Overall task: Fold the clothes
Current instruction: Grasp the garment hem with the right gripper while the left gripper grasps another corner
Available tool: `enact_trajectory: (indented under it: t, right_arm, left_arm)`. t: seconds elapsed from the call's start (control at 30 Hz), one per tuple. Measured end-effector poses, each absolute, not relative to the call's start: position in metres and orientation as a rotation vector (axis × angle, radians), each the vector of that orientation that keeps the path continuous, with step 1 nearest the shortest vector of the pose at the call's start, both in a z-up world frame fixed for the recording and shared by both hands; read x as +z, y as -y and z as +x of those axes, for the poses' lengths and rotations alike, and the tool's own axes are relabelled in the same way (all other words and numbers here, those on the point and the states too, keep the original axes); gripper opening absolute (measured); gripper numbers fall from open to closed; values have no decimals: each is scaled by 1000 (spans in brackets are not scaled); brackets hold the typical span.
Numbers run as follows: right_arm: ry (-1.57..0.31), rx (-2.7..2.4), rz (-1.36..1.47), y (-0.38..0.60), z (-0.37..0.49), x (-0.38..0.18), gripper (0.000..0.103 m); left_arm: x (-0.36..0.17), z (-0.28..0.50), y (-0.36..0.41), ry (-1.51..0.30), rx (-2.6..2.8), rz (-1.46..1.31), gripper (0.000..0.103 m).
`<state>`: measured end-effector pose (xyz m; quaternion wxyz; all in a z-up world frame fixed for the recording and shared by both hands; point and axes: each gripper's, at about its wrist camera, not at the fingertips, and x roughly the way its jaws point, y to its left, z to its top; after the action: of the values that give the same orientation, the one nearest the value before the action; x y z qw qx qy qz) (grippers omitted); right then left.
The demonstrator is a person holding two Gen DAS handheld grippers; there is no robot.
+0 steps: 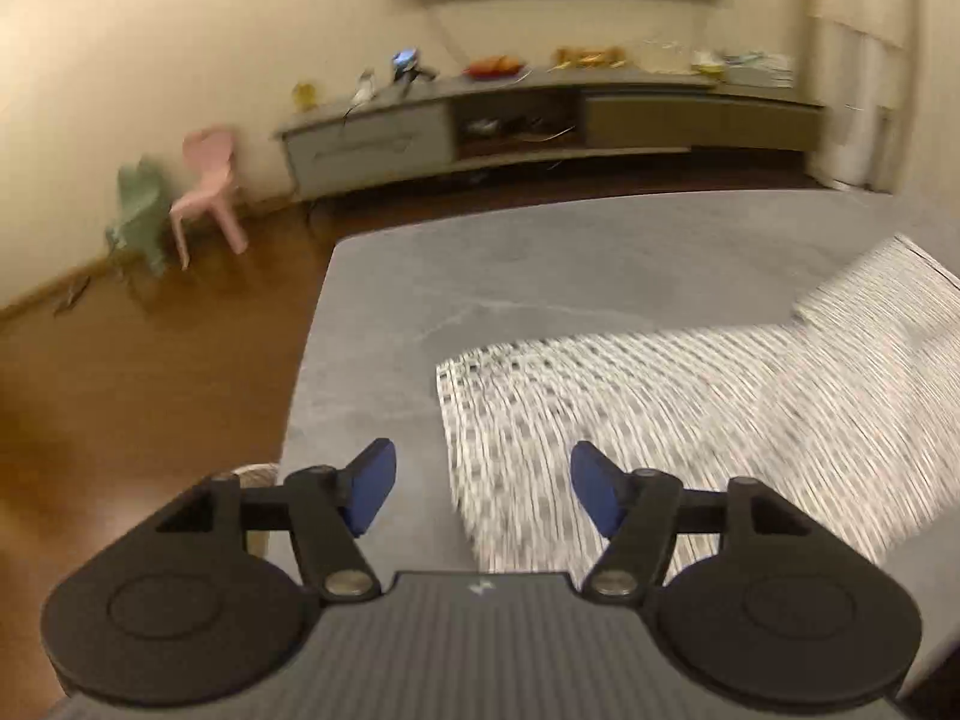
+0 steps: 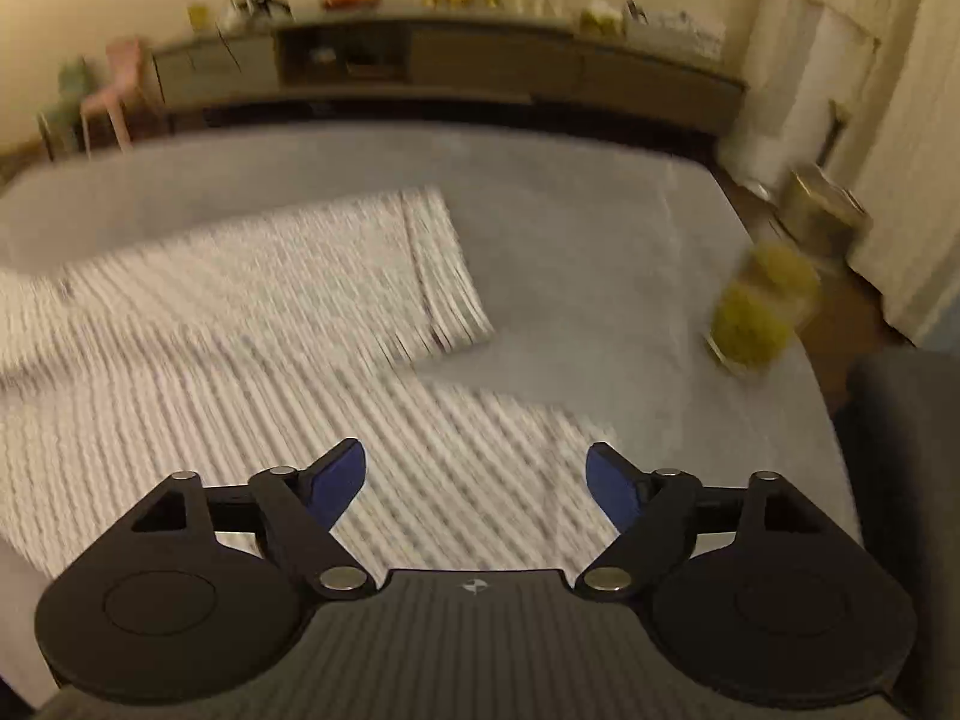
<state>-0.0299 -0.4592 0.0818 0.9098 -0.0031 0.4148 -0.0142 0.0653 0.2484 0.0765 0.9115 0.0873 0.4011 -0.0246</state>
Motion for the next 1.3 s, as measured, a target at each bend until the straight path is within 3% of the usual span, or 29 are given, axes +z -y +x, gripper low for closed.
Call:
enact_trajectory:
  t: [0.17, 0.33, 0.4, 0.43, 0.53, 0.6, 0.63, 0.67, 0.73, 0.77, 0.87, 1.0, 1.13, 1.23, 1.27, 1.3]
  right_arm:
    - [-813, -48, -2, 417, 65, 69, 87]
    - [-861, -78, -25, 405, 154, 21, 89]
    - [-881, -87, -48, 401, 181, 0, 89]
    - [-892, -87, -56, 401, 189, -7, 89]
    - [-917, -80, -61, 402, 210, -26, 89]
    - [-911, -53, 6, 408, 213, -29, 83]
    - [-904, -43, 28, 409, 214, -30, 70]
    - [-893, -31, 24, 408, 213, -29, 59]
    - [-891, 8, -14, 396, 209, -25, 11]
    - [-894, 27, -34, 389, 207, -23, 4]
    - [-881, 36, -129, 373, 201, -17, 0]
    - [-719, -82, -84, 393, 188, 25, 0]
    - [-622, -252, -37, 428, 193, 55, 0]
    - [-677, -333, -45, 441, 201, 43, 1]
    - [-704, -357, -50, 444, 203, 37, 1]
    - [-722, -369, -48, 446, 202, 31, 1]
  left_arm:
    - [13, 171, -209, -990, -30, 261, 66]
    - [-26, 218, -187, -1071, -54, 316, 66]
    - [-35, 228, -185, -1080, -71, 327, 71]
    - [-38, 231, -186, -1079, -78, 327, 80]
    - [-40, 237, -192, -1083, -108, 279, 79]
    - [-40, 233, -191, -1077, -179, 239, 49]
    - [-40, 231, -189, -1073, -206, 229, 10]
    - [-40, 228, -183, -1070, -219, 238, 0]
    - [-41, 219, -168, -1044, -236, 311, 0]
    - [-42, 216, -163, -1036, -247, 319, 0]
    - [-40, 211, -161, -990, -186, 327, 0]
    - [-15, 223, -197, -900, -13, 235, 0]
    - [-9, 240, -218, -932, 28, 152, 0]
    - [-17, 245, -223, -985, 42, 91, 13]
    - [-21, 246, -223, -1000, 42, 72, 28]
    - [-24, 246, -223, -1004, 35, 58, 35]
